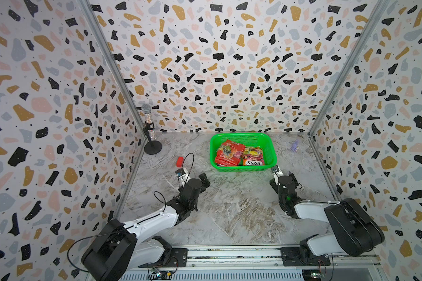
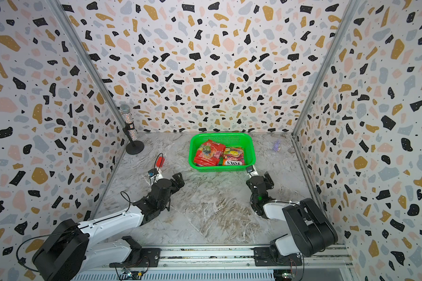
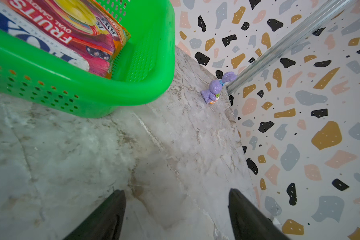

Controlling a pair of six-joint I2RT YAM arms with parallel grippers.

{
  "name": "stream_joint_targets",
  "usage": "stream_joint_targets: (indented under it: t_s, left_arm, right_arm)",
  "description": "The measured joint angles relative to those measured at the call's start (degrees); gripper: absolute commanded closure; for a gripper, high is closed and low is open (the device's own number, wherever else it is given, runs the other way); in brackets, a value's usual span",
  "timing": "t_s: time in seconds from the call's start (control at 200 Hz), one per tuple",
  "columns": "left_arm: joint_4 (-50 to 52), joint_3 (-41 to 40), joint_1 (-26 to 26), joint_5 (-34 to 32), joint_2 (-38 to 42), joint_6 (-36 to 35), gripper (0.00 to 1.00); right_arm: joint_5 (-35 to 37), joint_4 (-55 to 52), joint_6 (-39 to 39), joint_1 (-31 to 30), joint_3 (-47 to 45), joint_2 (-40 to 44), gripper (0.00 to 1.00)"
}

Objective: Put the candies in the basket
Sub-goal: Reset both arms

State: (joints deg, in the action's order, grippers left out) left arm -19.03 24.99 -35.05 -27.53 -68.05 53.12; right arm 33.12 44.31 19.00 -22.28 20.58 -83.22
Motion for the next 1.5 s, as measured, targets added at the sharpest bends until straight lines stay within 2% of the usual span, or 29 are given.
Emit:
stream_joint_targets:
  t_s: [0.135, 0.305, 0.315, 0.33, 0.34, 0.461, 0.541, 0.726, 0.951, 1.051, 1.171, 1.322, 1.502]
  left_arm:
    - [0.00, 0.00, 0.00, -0.02, 0.00, 0.00, 0.00]
    - [0.02, 0.00, 0.00, 0.09, 0.00, 0.20, 0.00]
    - [0.02, 0.00, 0.00, 0.11, 0.00, 0.22, 0.00]
    - [0.02, 0.00, 0.00, 0.13, -0.02, 0.24, 0.00]
    - [0.02, 0.00, 0.00, 0.15, -0.02, 0.24, 0.00]
    - [0.26, 0.28, 0.00, 0.26, -0.02, -0.50, 0.00]
    - [0.98, 1.29, 0.00, -0.24, -0.02, -3.50, 0.00]
    - [0.98, 3.45, -0.39, -2.58, 0.39, -13.90, 0.00]
    - [2.36, 6.40, -2.12, -3.93, 0.50, -33.22, 0.00]
    - [6.86, 6.97, -2.25, -8.11, 2.45, -36.15, 0.00]
    - [9.33, 5.99, -2.23, -13.09, 8.46, -39.69, 0.00]
    - [3.65, 1.57, -2.21, -15.54, 13.07, -50.23, 0.00]
    - [-7.45, -5.01, -0.46, -16.37, 7.34, -64.15, 0.00]
  right_arm:
    - [-0.87, 5.40, -2.51, 3.06, -0.26, -3.28, 0.19]
    - [-6.93, 11.67, -10.67, 13.64, -5.14, -1.75, 0.16]
    - [-6.97, 12.55, -11.17, 14.14, -5.51, -2.01, 0.14]
    - [-7.30, 13.68, -11.52, 14.71, -5.99, -2.40, 0.03]
    - [-7.54, 14.67, -11.78, 15.10, -6.32, -2.84, 0.01]
    - [-10.25, 17.11, -14.25, 15.80, -8.85, -4.33, 0.00]
    - [-11.67, 17.62, -14.78, 15.61, -8.13, -4.87, 0.00]
    - [-15.96, 13.77, -15.23, 16.17, -3.63, -4.48, 0.00]
    - [-17.53, 12.44, -15.37, 16.28, -3.54, -4.48, 0.00]
    - [-17.75, 12.22, -15.37, 16.28, -3.54, -4.48, 0.00]
    - [-18.01, 12.17, -15.39, 16.28, -3.56, -4.48, 0.00]
    - [-18.16, 12.15, -15.39, 16.28, -3.56, -4.48, 0.00]
    - [-18.16, 12.17, -15.39, 16.28, -3.54, -4.48, 0.00]
